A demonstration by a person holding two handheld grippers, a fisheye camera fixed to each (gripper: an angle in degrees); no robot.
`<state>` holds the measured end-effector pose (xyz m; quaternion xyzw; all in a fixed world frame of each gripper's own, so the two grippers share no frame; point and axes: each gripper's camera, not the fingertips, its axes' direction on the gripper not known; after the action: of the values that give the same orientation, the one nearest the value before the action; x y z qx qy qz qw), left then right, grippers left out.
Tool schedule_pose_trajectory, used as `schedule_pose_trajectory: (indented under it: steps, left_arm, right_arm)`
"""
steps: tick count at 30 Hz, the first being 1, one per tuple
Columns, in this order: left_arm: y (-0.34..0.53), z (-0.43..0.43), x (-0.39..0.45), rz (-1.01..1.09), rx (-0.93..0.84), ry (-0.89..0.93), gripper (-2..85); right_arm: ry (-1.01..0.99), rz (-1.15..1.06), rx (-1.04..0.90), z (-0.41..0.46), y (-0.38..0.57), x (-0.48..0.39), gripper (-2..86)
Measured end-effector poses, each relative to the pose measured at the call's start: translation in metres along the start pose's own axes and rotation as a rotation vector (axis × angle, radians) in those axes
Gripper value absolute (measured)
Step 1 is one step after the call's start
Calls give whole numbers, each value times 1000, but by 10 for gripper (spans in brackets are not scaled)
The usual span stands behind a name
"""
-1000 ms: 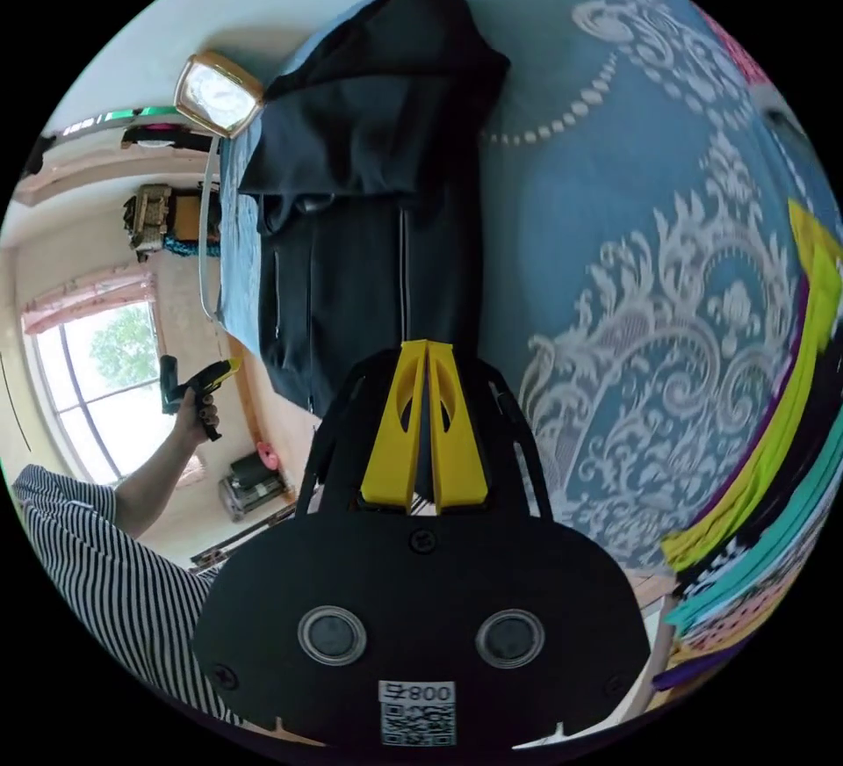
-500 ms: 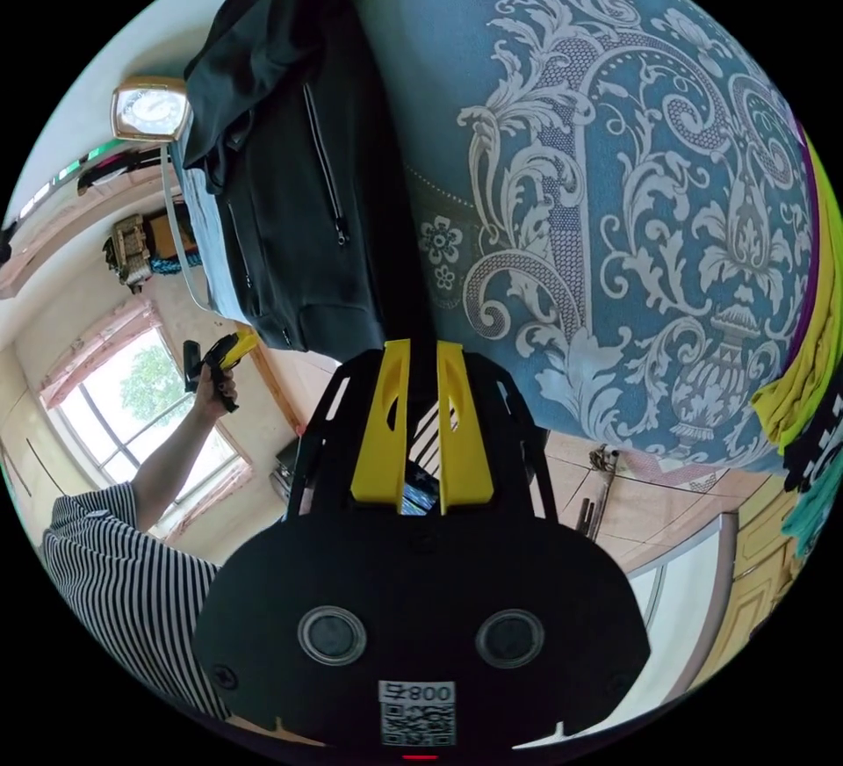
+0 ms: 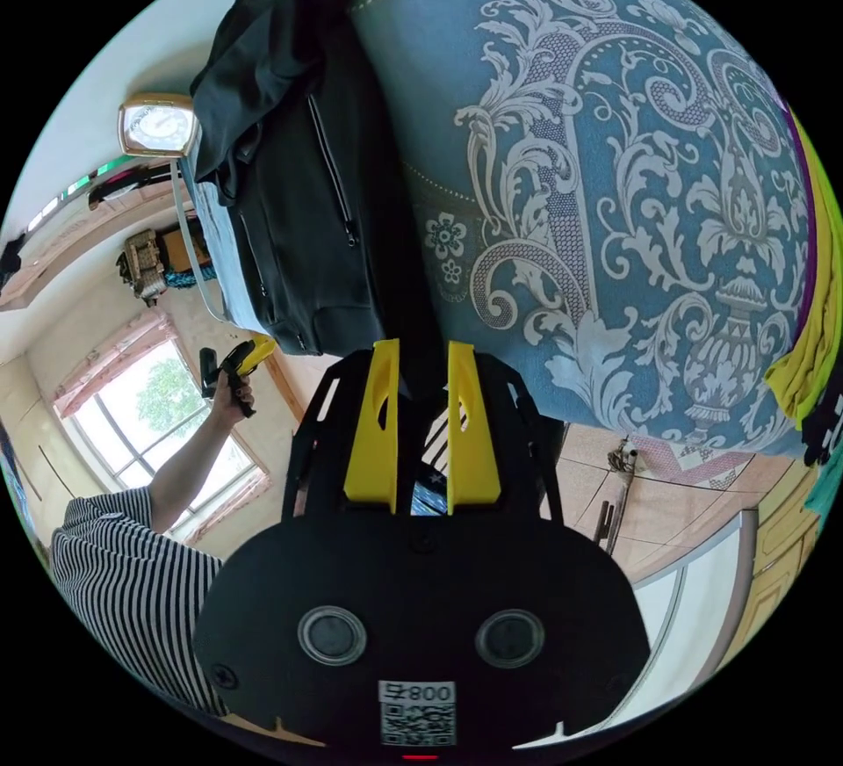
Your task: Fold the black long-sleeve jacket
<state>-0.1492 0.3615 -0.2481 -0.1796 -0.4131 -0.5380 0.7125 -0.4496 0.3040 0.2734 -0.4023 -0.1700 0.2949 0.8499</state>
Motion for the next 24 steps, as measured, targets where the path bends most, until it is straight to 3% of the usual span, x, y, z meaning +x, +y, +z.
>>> schedule_pose_trajectory:
  steps: [8, 15, 24]
  left_arm:
    - [-21, 0, -17, -21, -45, 9, 113]
    - [-45, -10, -10, -18, -107, -92, 85]
    - [-55, -44, 2, -23, -78, -7, 24]
  right_arm:
    - [18, -30, -37, 33, -25, 1, 104]
    - [116, -44, -82, 63, -62, 5, 66]
    - [-10, 18, -81, 56, -100, 43, 23]
